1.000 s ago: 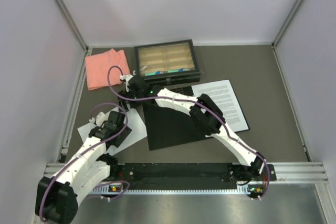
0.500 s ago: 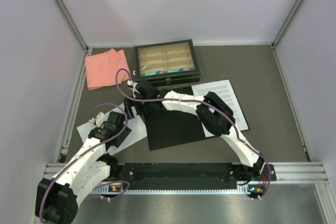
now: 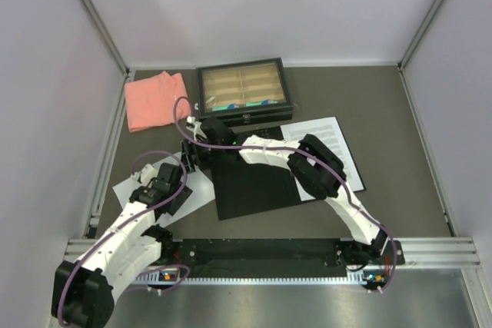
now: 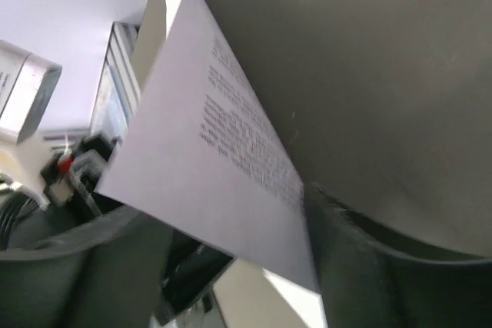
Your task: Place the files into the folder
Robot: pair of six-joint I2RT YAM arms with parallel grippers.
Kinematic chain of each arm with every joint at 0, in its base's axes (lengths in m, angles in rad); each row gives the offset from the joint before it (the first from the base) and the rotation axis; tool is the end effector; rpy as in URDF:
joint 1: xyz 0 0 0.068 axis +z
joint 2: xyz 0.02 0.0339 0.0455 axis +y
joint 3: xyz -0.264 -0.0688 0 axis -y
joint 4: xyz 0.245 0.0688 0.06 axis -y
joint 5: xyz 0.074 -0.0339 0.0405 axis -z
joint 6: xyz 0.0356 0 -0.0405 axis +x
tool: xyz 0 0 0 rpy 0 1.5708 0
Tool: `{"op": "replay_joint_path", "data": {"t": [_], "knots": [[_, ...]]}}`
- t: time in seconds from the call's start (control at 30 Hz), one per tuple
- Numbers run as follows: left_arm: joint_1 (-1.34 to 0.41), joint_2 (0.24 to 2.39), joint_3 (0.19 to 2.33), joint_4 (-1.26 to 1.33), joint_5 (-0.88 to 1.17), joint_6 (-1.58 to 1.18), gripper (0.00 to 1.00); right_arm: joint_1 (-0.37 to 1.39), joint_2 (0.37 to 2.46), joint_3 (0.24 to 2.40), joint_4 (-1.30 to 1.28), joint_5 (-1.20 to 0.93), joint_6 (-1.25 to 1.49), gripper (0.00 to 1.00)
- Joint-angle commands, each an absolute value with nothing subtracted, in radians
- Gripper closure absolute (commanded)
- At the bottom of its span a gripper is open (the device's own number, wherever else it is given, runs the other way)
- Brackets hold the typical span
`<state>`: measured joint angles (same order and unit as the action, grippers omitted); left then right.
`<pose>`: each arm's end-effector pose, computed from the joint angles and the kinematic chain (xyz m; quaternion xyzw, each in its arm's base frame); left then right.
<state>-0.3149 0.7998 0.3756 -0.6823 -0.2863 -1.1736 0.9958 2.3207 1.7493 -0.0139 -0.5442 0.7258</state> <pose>0.1290 -0.0315 0.1600 -0.4308 0.8621 -0.0521 0.2616 0.2703 0.4510 0.1669 -0.2402 0.8238 0.4999 0.1174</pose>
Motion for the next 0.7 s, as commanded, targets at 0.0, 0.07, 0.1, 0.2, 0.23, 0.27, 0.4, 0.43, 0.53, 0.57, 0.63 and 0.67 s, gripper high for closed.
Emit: {"op": "replay_joint_path", "data": {"t": [0.0,0.07,0.1,0.2,0.23,0.27,0.4,0.43,0.53,0.57,0.63,0.67], "knots": [[-0.311,0.775,0.357,-0.660,-0.282,-1.163,0.44,0.994,2.401,1.839,0.046,-0.515,0.697,0.40],[-0.311,0.766,0.368,-0.666,-0.282,-1.154,0.45,0.994,2.434,1.877,0.040,-0.505,0.661,0.48],[-0.311,0.755,0.374,-0.675,-0.284,-1.143,0.45,0.999,2.444,1.887,0.038,-0.497,0.647,0.51],[-0.311,0.732,0.405,-0.698,-0.282,-1.106,0.44,1.005,2.468,1.950,0.006,-0.479,0.582,0.75],[-0.311,0.723,0.432,-0.701,-0.275,-1.088,0.43,1.006,2.468,1.982,0.003,-0.477,0.554,0.80],[-0.311,0.713,0.448,-0.701,-0.253,-1.068,0.41,1.009,2.468,2.000,-0.032,-0.463,0.543,0.91],[-0.311,0.654,0.547,-0.701,-0.209,-0.953,0.37,1.017,2.389,2.063,-0.083,-0.436,0.520,1.00],[-0.311,0.643,0.592,-0.692,-0.198,-0.937,0.36,1.019,2.370,2.089,-0.112,-0.425,0.508,1.00],[-0.313,0.604,0.665,-0.663,-0.146,-0.885,0.32,1.019,2.266,2.114,-0.194,-0.323,0.502,1.00],[-0.311,0.597,0.681,-0.625,-0.128,-0.871,0.30,1.016,2.231,2.114,-0.224,-0.246,0.499,1.00],[-0.313,0.578,0.712,-0.580,-0.059,-0.844,0.28,1.011,2.116,2.067,-0.251,-0.169,0.512,1.00],[-0.313,0.577,0.718,-0.530,-0.036,-0.838,0.27,0.993,2.073,2.031,-0.262,-0.103,0.523,1.00]]}}
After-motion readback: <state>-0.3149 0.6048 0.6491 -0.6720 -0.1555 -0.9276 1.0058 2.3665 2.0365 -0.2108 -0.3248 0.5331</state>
